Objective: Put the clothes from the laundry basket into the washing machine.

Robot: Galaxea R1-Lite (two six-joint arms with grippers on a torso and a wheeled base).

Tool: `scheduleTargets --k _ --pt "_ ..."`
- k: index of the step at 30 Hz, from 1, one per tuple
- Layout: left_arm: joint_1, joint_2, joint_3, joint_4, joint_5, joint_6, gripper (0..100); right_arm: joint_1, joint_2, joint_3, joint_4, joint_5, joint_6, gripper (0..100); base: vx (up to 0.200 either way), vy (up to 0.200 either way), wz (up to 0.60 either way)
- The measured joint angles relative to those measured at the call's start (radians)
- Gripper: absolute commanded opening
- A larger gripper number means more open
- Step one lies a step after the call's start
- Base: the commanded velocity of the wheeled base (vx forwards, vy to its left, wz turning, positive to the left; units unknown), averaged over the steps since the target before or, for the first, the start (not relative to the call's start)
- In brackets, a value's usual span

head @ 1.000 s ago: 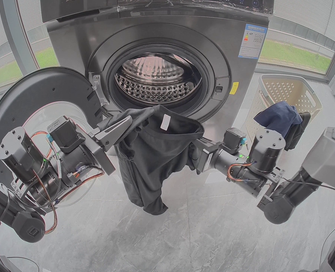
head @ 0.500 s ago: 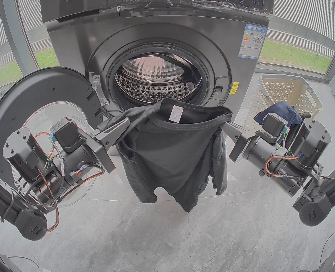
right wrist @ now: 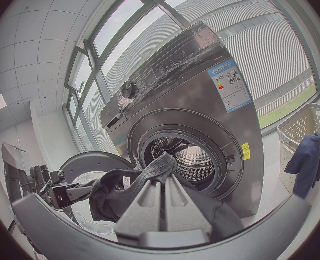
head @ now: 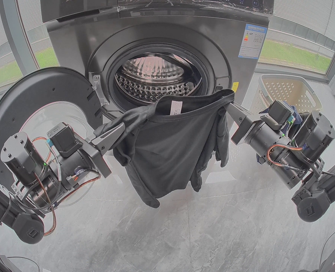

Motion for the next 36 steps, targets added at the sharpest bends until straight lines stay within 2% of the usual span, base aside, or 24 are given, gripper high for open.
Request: scheduleTargets --k 1,2,9,22,29,36 --pt "-0.003 0.0 0.012 -0.001 -0.002 0.0 0 0.001 0.001 0.0 0.0 0.0 0.0 0 0.0 0.0 0.0" --pt "-0.005 0.0 0.023 0.0 -0.005 0.0 100 0.003 0.001 -0.002 0.0 0.0 0.0 0 0.0 0.0 0.0" --pt "-0.031 0.052 0.081 0.0 -0.007 0.0 100 0.01 0.003 -0.01 0.0 0.001 -0.001 0 0.0 0.0 0.0" --pt "-0.035 0.196 0.12 0.0 -0.001 0.01 100 0.03 0.004 -0.021 0.001 0.003 -0.001 0 0.0 0.0 0.0" --pt "-0.039 0.275 0.08 0.0 -0.001 0.022 100 0.034 0.006 -0.032 0.001 0.003 -0.001 0 0.0 0.0 0.0" --pt "-0.033 0.332 0.009 0.0 0.001 0.021 100 0.039 0.002 -0.026 0.001 0.009 -0.002 0 0.0 0.0 0.0"
